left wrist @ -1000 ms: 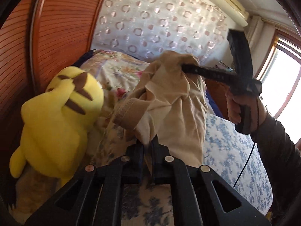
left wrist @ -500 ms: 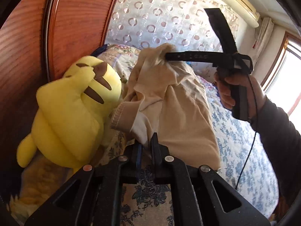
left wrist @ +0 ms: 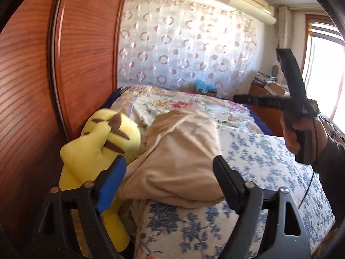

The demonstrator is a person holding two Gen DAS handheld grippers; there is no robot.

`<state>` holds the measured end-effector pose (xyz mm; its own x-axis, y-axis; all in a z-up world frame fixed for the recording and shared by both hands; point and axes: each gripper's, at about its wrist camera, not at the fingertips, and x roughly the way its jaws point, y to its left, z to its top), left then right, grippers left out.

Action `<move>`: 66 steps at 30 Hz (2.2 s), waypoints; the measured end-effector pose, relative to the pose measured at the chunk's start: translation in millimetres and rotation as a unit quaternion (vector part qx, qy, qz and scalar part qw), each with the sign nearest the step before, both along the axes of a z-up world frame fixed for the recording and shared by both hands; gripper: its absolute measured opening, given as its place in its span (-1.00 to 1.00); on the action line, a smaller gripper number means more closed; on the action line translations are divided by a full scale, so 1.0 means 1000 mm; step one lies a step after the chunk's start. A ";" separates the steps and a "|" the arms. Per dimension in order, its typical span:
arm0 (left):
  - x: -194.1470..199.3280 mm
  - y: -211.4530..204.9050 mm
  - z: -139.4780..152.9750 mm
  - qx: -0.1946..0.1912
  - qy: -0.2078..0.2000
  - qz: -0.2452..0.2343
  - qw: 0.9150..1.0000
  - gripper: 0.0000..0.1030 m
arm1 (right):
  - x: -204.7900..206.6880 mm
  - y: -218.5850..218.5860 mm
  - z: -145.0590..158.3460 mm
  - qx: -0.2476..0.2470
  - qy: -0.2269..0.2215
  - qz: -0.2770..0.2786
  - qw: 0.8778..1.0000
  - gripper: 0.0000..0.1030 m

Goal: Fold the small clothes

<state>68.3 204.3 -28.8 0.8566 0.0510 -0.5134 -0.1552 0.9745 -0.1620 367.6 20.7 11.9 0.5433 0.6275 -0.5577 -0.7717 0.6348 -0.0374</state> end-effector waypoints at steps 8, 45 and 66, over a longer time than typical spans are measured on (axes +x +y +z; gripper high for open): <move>0.002 -0.051 0.030 0.030 -0.025 -0.034 0.999 0.68 | -0.095 -0.073 0.007 0.032 -0.018 -0.043 0.998 0.02; -0.021 -0.192 0.086 0.060 -0.076 -0.094 0.991 0.68 | -0.334 -0.155 0.010 0.104 -0.118 -0.255 0.954 0.64; -0.024 -0.189 0.090 0.062 -0.078 -0.091 0.991 0.68 | -0.330 -0.167 0.013 0.105 -0.117 -0.260 0.953 0.64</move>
<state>44.2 15.3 61.2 0.9258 -0.0574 -0.3736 0.0427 0.9980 -0.0473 38.0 -146.6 24.7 0.9051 0.3240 -0.2751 -0.3366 0.9416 0.0015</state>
